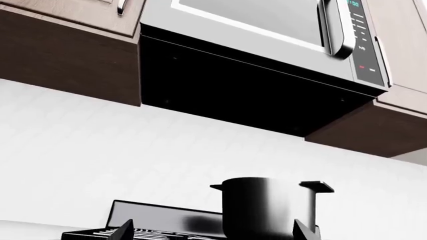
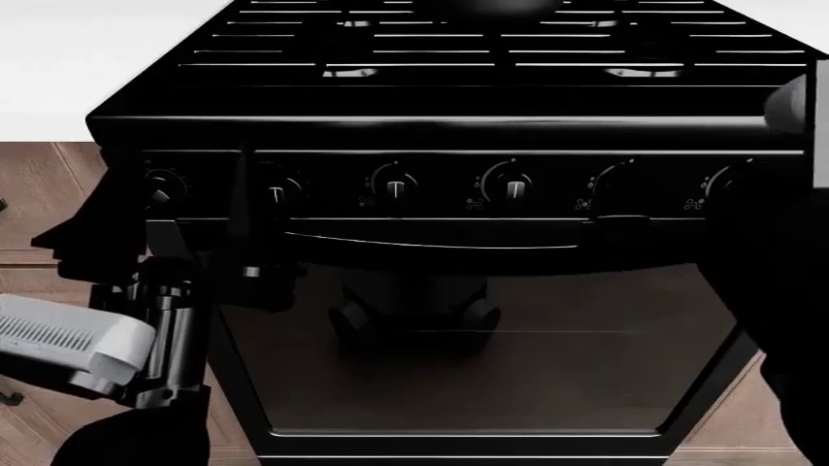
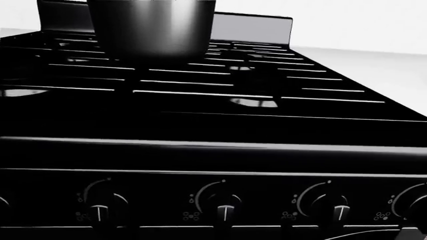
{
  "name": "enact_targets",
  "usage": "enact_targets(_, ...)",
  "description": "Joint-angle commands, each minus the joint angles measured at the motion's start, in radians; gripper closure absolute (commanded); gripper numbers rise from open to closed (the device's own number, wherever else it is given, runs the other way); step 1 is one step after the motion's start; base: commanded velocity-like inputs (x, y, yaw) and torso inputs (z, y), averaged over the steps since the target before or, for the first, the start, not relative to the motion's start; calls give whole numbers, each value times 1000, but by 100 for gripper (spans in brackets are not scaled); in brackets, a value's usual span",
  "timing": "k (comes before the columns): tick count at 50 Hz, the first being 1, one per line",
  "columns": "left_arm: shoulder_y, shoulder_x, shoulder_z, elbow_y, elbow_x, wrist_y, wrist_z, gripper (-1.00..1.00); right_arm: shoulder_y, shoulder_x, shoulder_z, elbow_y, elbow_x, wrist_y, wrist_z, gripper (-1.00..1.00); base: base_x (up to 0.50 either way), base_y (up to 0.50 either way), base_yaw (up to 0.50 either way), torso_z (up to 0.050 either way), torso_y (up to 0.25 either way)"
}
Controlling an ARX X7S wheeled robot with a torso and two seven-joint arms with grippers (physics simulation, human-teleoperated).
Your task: Frozen meat rests on a plate on the counter. Retrieve the meat and place it in a pot on a burner. Then turn the burner on.
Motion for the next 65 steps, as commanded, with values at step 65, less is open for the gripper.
enact_targets(65,-22,-6,24,-49,-1,18,-28,-100,-181,23,-1,249,-135,-2,-299,-100,0,0,0,0,0)
